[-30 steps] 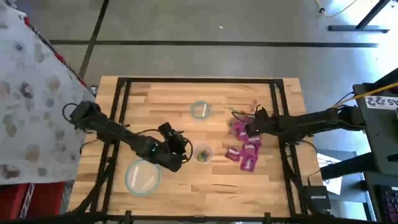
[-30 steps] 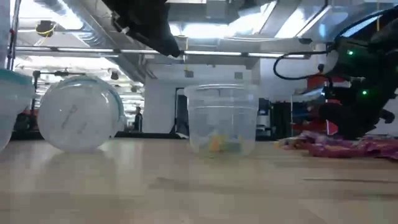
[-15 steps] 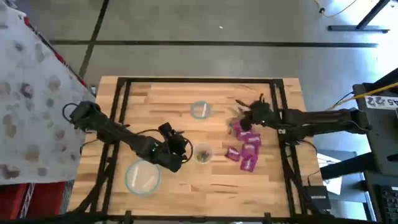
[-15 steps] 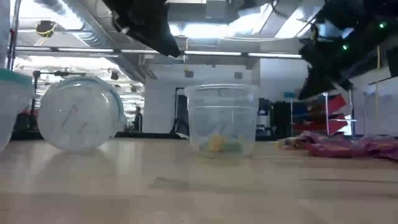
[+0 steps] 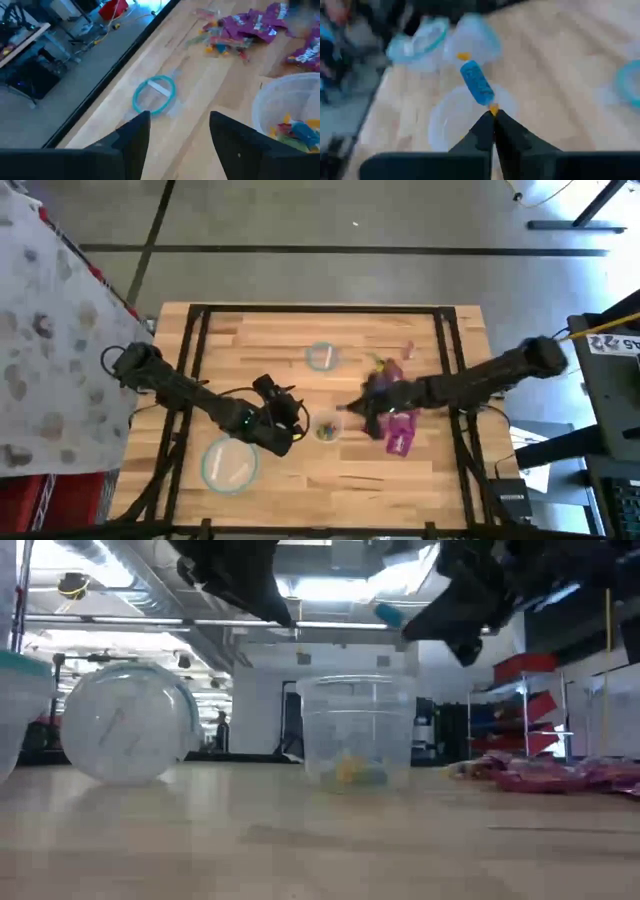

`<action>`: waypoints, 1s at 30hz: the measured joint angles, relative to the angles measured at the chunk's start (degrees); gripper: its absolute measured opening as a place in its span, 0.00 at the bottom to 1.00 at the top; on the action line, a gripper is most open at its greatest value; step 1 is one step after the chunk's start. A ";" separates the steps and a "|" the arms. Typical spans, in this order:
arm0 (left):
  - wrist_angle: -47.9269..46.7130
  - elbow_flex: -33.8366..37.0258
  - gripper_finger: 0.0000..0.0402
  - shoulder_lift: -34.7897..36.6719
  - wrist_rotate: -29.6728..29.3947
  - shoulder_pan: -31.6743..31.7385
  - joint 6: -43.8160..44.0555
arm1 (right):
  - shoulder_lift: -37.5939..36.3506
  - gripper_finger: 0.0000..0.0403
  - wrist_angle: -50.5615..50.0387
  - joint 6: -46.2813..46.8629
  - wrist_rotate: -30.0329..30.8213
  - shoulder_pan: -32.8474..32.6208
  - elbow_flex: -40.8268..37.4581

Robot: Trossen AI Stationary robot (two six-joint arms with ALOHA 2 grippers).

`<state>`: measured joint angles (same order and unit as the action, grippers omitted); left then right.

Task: Sort candy
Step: Put the blue candy into the top small transparent bin, then put the orange candy into the top small transparent bin

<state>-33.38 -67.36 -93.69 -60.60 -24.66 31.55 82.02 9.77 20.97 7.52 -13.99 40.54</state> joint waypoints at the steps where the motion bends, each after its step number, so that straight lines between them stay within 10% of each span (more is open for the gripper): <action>1: 0.01 0.00 0.47 0.00 0.00 -0.01 0.00 | 1.95 0.00 -2.89 -1.32 -0.45 -0.26 2.44; 9: -0.29 0.00 0.47 0.00 0.04 -0.49 0.57 | 8.33 0.06 -21.86 -5.70 1.60 -0.25 14.61; 18: -0.57 0.00 0.47 0.00 0.31 -0.49 0.00 | 3.28 0.42 -24.50 -8.95 5.33 -0.29 15.86; 26: -0.45 0.00 0.47 0.00 0.42 -0.51 0.00 | -8.78 0.48 -47.70 5.12 24.99 0.14 11.85; 30: -0.47 -0.01 0.47 0.00 0.44 -0.32 0.00 | -13.71 0.46 -44.27 14.57 25.11 1.31 1.81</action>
<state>-33.85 -67.37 -93.69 -60.16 -24.98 31.55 68.30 -34.51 35.54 32.62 -12.68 42.35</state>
